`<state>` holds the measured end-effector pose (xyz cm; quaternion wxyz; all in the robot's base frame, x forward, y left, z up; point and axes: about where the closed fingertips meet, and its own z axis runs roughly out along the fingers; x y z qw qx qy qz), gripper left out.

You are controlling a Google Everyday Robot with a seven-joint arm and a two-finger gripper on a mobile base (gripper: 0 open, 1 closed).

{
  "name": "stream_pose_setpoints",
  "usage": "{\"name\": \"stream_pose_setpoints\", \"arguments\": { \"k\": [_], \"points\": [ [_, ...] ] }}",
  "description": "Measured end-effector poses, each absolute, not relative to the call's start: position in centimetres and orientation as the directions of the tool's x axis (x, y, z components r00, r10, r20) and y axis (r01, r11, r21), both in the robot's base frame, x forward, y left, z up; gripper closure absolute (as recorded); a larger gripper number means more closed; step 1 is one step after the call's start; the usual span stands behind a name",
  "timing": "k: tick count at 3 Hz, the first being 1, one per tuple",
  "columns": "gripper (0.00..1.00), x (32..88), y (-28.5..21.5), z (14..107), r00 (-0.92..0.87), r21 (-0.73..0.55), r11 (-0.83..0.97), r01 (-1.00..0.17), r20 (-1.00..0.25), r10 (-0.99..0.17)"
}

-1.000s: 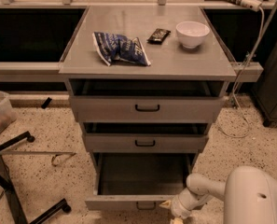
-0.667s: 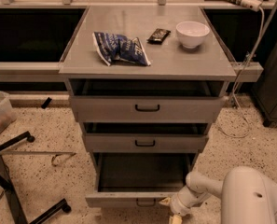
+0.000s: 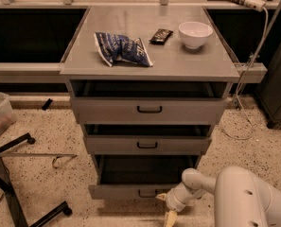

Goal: Close bottom drawer

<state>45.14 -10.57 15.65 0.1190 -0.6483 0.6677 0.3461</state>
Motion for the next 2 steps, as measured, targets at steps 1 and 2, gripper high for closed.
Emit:
{"name": "stream_pose_setpoints", "arguments": {
  "k": [1, 2],
  "points": [
    [0.0, 46.7, -10.1, 15.6, -0.128, 0.291, -0.072, -0.954, -0.611, -0.781],
    [0.0, 49.5, -9.6, 15.8, -0.124, 0.273, -0.064, -0.96, -0.62, -0.774]
  ]
}}
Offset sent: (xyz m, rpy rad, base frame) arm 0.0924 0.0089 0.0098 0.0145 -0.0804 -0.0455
